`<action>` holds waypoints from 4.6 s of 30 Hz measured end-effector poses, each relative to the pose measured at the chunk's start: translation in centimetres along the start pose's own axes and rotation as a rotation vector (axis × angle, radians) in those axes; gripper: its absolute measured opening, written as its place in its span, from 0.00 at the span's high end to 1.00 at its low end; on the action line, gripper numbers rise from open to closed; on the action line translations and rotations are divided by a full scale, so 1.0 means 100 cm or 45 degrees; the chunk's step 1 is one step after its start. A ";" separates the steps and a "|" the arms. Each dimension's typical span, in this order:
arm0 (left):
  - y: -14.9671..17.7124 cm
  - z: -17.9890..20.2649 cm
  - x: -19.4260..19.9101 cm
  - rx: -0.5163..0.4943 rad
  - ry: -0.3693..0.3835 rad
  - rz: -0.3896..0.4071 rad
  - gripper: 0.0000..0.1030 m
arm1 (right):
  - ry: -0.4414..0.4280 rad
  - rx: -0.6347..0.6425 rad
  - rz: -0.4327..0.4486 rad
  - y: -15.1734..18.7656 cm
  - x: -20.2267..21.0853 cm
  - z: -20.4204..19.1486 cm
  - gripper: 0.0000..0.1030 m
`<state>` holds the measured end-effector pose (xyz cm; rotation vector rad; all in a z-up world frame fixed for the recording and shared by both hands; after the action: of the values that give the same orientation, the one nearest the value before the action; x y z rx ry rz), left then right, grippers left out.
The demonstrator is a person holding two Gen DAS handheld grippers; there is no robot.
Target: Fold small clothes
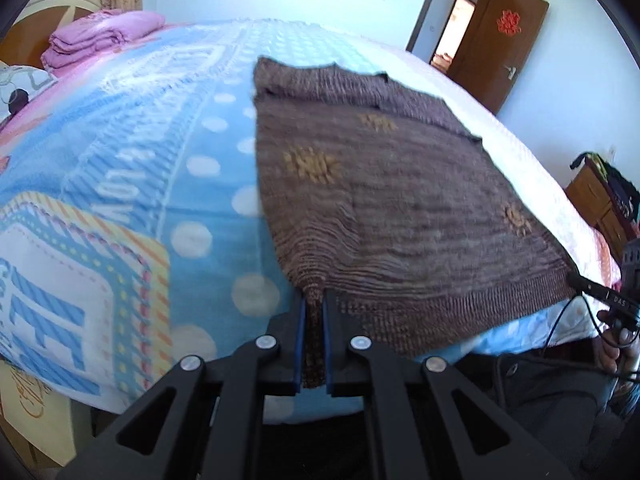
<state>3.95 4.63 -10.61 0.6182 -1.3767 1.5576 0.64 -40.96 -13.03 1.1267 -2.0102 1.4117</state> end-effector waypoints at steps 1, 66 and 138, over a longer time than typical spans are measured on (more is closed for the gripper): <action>-0.003 0.000 0.005 0.000 0.006 0.020 0.93 | -0.001 -0.002 0.014 -0.003 0.002 0.000 0.94; -0.297 -0.011 -0.074 -0.039 -0.219 0.280 0.93 | 0.233 0.090 0.212 -0.312 -0.086 -0.007 0.94; -0.306 -0.020 -0.200 -0.559 -0.585 -0.072 0.00 | 0.963 0.757 -0.308 -0.360 -0.219 0.040 0.39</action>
<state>39.95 -1.74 -13.39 0.7560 -1.9535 1.0474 42.82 -41.90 -10.28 0.8087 -0.9288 1.9695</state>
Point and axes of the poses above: each gripper's, at about its wrist camera, not at the fingertips, and x roughly against the way its jaws point, z to its right, y to its underside, the point moved 2 cm from there along -x, roughly the way its jaws point, and after that the axes turned 7 degrees about -z, right-handed, at the moved point
